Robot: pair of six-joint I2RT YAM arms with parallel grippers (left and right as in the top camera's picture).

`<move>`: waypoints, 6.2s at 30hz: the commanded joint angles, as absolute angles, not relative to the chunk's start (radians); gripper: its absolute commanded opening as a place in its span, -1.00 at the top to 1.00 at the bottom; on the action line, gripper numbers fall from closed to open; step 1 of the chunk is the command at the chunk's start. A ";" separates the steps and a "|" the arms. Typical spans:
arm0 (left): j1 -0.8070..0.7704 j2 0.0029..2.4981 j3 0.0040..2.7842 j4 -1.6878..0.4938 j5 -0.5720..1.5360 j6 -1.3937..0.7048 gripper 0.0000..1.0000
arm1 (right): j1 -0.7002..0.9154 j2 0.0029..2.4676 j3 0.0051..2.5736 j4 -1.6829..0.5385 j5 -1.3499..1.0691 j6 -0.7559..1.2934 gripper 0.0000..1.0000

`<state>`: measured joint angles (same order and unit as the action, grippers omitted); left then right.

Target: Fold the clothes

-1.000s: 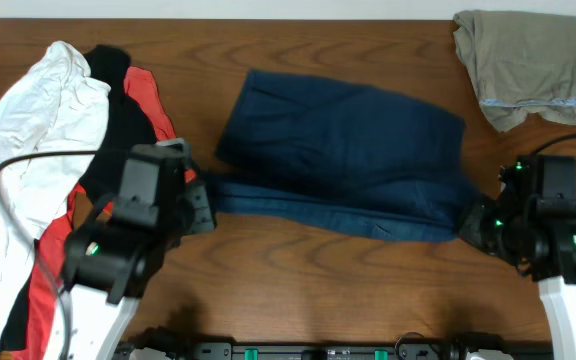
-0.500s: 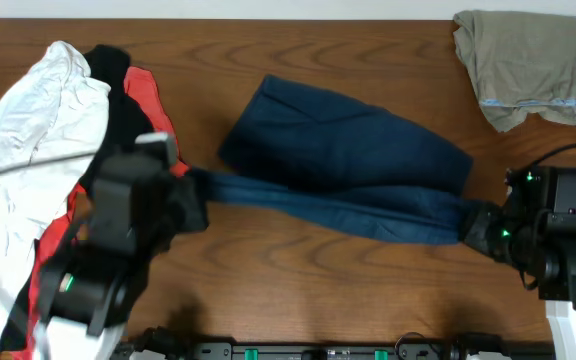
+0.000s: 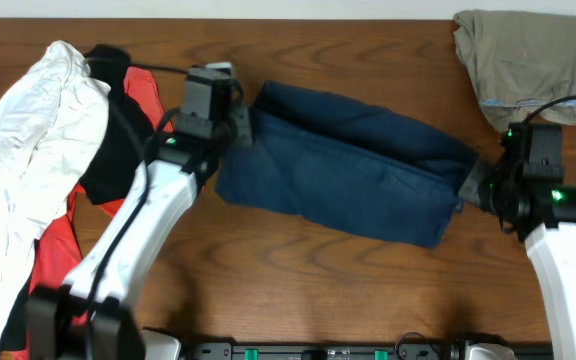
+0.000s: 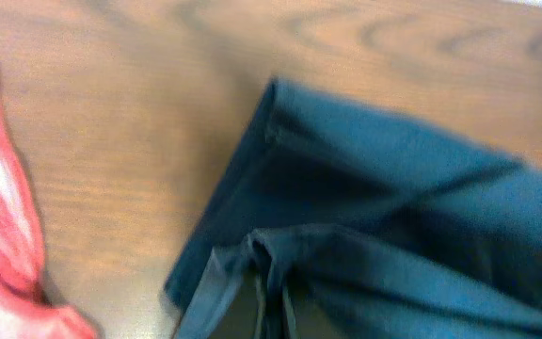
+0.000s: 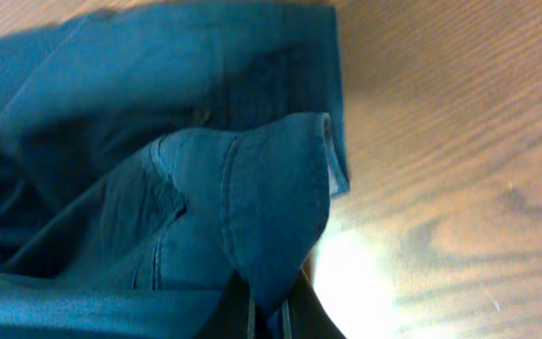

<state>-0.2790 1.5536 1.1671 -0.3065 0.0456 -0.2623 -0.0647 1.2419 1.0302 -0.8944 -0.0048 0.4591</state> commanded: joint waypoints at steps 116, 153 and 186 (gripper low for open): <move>-0.271 1.648 1.190 -0.119 -0.065 -0.011 -0.96 | -0.175 1.727 0.720 -0.038 -0.467 0.464 0.98; -0.248 1.648 1.231 -0.227 0.284 0.056 -0.96 | -0.252 1.696 1.567 -1.146 -0.144 0.142 0.98; -0.385 1.747 1.228 -0.167 0.284 0.183 -0.96 | -0.482 1.696 1.222 -1.106 -0.053 0.228 -0.99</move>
